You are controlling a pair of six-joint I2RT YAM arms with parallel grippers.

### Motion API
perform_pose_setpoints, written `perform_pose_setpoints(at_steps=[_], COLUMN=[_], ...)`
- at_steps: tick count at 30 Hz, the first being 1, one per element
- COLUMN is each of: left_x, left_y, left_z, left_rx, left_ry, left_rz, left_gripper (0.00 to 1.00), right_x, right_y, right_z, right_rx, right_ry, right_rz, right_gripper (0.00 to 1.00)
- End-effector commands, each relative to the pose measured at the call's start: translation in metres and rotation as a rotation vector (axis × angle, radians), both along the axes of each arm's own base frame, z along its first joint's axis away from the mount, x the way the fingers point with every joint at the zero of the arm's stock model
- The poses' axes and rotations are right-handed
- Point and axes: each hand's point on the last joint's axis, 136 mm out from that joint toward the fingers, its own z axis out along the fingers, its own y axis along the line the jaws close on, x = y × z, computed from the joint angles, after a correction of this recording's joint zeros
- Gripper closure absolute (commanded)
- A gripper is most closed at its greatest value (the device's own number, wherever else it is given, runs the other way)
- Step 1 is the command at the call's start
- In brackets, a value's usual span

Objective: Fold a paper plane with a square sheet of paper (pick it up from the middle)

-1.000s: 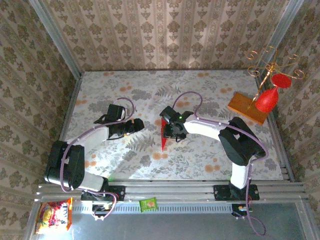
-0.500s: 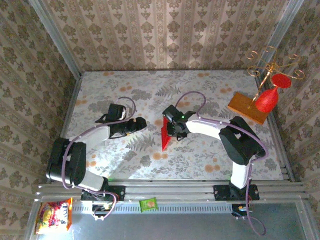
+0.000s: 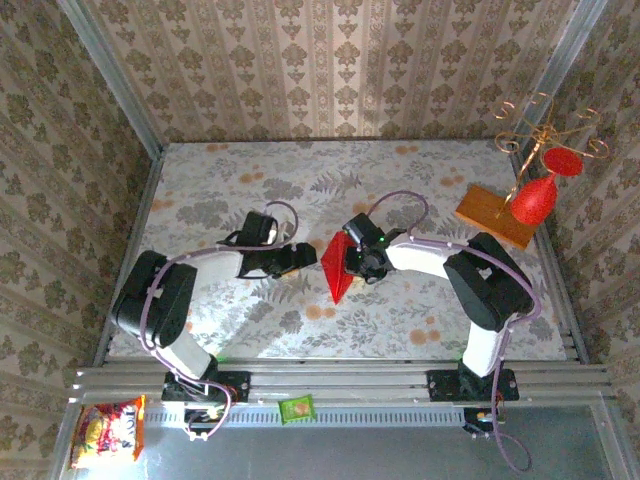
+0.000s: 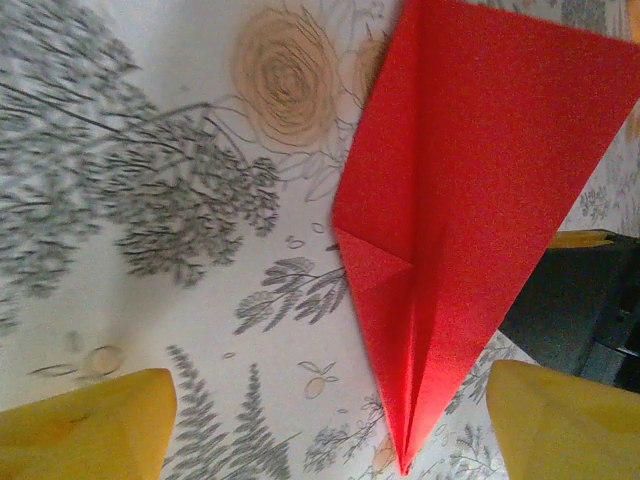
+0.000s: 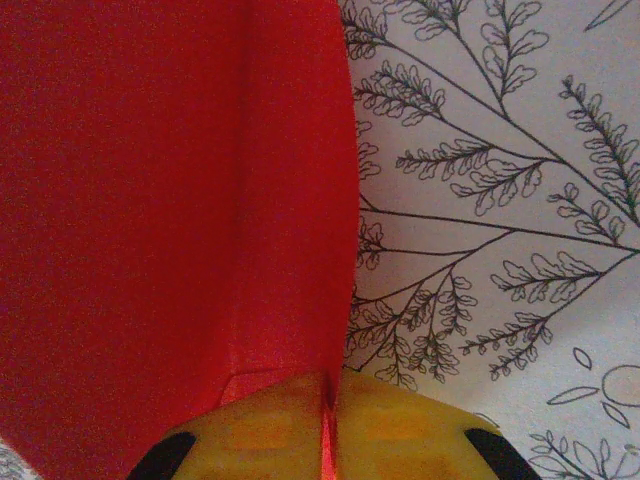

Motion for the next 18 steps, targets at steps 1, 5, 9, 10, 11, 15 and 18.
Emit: perform_pose_setpoints(at_steps=[1, 5, 9, 10, 11, 15, 18], left_x=[0.005, 0.004, 0.004, 0.004, 0.003, 0.000, -0.005], left_y=[-0.022, -0.030, -0.033, -0.034, -0.035, -0.041, -0.048], left_z=[0.009, 0.000, -0.002, -0.001, -0.001, 0.001, -0.001], left_rx=[-0.050, -0.040, -0.030, -0.033, -0.033, -0.039, -0.052], left_ry=[-0.005, 0.037, 0.046, 0.042, 0.045, 0.043, 0.060], left_rz=[-0.023, -0.020, -0.017, -0.020, -0.023, -0.039, -0.052], left_gripper=[0.25, 0.39, 0.48, 0.49, 0.49, 0.49, 0.49], right_x=[0.000, -0.002, -0.009, -0.010, -0.012, -0.017, -0.020], right_y=[0.000, -0.004, -0.009, -0.011, -0.012, -0.017, -0.021], right_z=[0.006, 0.007, 0.014, 0.017, 0.021, 0.030, 0.030], right_rx=[0.039, 0.050, 0.066, 0.073, 0.085, 0.123, 0.137], right_ry=[-0.011, -0.010, -0.020, -0.027, -0.034, -0.055, -0.052], right_rz=[0.001, -0.004, -0.007, -0.008, -0.010, -0.012, -0.022], right_gripper=[0.87, 0.88, 0.88, 0.88, 0.88, 0.88, 0.89])
